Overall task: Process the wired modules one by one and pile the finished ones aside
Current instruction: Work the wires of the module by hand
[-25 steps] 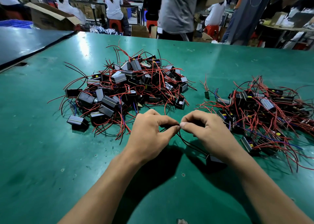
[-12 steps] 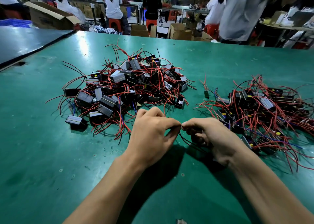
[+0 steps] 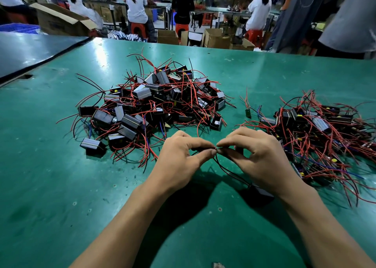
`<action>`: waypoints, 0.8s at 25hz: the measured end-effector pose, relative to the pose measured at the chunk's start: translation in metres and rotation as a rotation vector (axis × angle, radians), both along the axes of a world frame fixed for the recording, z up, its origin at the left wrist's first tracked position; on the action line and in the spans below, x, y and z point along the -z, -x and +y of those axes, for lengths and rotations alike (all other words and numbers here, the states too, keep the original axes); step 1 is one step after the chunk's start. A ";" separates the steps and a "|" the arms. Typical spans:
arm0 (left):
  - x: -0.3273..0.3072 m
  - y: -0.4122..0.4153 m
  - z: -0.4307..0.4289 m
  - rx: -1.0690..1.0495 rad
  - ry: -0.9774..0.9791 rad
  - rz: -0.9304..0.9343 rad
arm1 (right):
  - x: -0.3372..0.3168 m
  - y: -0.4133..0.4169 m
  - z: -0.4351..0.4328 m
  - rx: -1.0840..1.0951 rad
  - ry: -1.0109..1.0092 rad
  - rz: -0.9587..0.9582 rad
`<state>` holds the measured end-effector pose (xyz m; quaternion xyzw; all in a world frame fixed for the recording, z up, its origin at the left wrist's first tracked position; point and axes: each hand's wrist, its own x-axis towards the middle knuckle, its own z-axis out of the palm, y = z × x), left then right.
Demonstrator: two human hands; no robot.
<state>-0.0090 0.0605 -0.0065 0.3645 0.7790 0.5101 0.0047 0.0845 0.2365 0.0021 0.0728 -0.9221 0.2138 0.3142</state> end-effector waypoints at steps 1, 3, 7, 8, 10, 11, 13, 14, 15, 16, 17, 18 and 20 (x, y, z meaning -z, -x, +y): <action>0.000 0.000 0.000 0.006 -0.001 -0.008 | 0.000 0.000 0.001 0.004 -0.026 0.013; -0.001 0.001 0.000 0.013 0.002 -0.020 | -0.001 0.000 0.001 -0.015 -0.040 0.010; 0.000 0.002 -0.002 0.042 0.027 -0.014 | -0.004 -0.002 0.000 -0.035 -0.077 -0.008; 0.000 0.002 -0.003 0.046 0.027 -0.013 | -0.004 -0.002 0.000 -0.035 -0.090 -0.015; -0.001 0.002 -0.003 0.047 0.021 -0.011 | -0.005 -0.002 -0.001 -0.024 -0.112 -0.033; -0.001 0.001 -0.003 0.044 0.019 -0.005 | -0.005 -0.002 -0.002 -0.013 -0.119 -0.040; -0.001 0.000 -0.002 0.038 0.014 0.027 | -0.004 -0.003 -0.005 0.028 -0.115 -0.054; 0.000 -0.001 -0.002 0.033 0.008 0.054 | -0.003 -0.003 -0.008 0.053 -0.094 -0.065; 0.000 -0.001 -0.001 0.024 0.002 0.083 | -0.003 -0.003 -0.011 0.071 -0.051 -0.080; 0.001 -0.002 0.000 0.011 -0.006 0.109 | -0.003 -0.002 -0.014 0.075 0.019 -0.100; 0.002 -0.002 0.000 -0.005 -0.017 0.130 | -0.004 -0.001 -0.016 0.069 0.116 -0.126; 0.003 -0.002 0.000 -0.018 -0.030 0.155 | -0.005 0.000 -0.017 0.067 0.231 -0.162; 0.003 -0.002 0.002 -0.032 -0.057 0.237 | -0.007 0.002 -0.019 0.088 0.455 -0.264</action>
